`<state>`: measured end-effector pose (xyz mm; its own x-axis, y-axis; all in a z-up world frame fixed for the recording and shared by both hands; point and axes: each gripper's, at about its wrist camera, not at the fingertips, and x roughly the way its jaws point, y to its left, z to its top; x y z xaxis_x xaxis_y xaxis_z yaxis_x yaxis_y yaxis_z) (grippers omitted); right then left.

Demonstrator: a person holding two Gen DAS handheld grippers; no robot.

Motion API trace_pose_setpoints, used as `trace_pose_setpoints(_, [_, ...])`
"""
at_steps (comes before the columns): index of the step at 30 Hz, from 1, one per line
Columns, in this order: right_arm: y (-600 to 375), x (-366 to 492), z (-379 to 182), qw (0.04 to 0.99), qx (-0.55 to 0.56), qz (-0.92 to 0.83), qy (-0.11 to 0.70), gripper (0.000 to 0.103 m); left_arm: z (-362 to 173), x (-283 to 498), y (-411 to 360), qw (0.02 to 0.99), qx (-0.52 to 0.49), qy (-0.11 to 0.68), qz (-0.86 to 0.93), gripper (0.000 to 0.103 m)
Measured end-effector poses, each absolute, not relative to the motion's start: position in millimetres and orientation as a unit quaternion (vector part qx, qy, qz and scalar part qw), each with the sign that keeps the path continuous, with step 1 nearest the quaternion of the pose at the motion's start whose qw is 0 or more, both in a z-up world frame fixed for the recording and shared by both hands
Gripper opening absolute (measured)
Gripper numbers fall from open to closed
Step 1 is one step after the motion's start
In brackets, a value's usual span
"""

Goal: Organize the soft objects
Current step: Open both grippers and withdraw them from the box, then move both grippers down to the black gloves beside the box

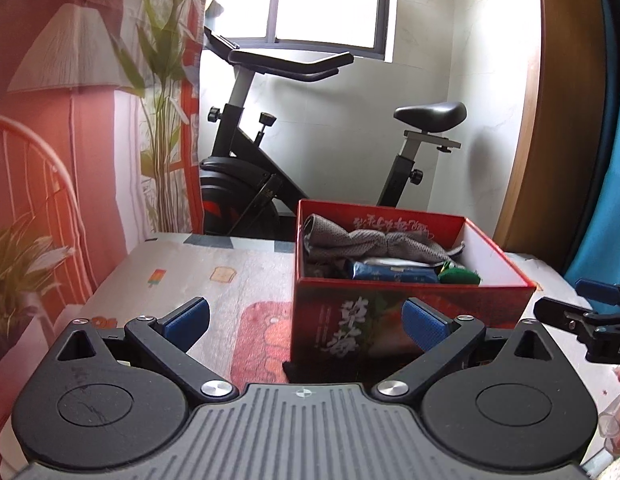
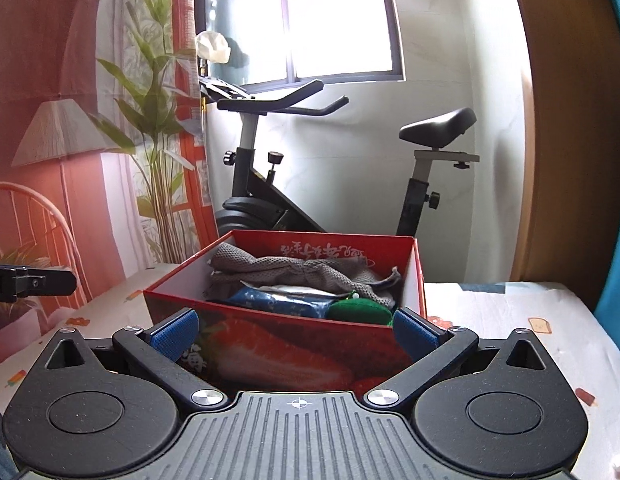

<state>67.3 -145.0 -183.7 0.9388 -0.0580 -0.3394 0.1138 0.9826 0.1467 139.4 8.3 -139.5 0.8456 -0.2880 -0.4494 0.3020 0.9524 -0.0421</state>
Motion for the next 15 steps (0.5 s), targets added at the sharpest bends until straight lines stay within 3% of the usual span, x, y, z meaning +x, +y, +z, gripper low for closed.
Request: trace_pose_setpoints(15, [-134.5, 46.6, -241.6, 0.969, 0.104, -0.054, 0.218, 0.103, -185.0, 127.6, 18.7, 0.951, 0.009, 0.288, -0.117, 0.103])
